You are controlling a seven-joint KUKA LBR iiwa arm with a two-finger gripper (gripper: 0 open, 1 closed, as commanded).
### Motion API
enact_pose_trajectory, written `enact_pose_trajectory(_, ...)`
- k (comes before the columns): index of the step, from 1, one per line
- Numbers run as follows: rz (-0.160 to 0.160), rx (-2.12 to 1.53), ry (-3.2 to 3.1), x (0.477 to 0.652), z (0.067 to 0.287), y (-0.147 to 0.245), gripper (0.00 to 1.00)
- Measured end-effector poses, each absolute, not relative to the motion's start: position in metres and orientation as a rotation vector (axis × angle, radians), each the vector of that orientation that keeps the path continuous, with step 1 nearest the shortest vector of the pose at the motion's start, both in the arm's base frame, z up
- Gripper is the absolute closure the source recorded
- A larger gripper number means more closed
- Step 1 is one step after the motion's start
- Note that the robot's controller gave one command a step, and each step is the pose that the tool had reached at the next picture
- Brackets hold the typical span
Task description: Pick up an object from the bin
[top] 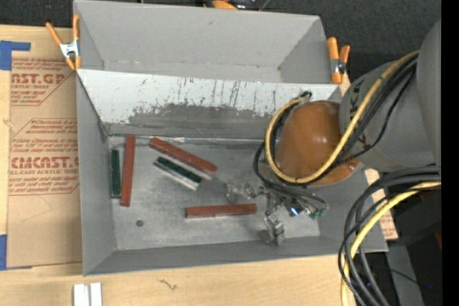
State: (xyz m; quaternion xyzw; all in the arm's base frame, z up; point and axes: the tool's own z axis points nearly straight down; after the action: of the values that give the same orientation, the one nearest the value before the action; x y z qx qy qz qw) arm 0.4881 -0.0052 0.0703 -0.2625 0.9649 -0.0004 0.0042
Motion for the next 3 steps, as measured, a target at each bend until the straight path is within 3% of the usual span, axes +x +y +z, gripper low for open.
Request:
enact_pose_trajectory(1,0.000,-0.823,3.031,0.486,0.070,-0.005,1.00)
enact_pose_trajectory(2,-0.004,-0.794,3.028,0.534,0.172,-0.005,1.00)
enact_pose_trajectory(3,0.001,-0.798,3.036,0.531,0.167,-0.005,0.00)
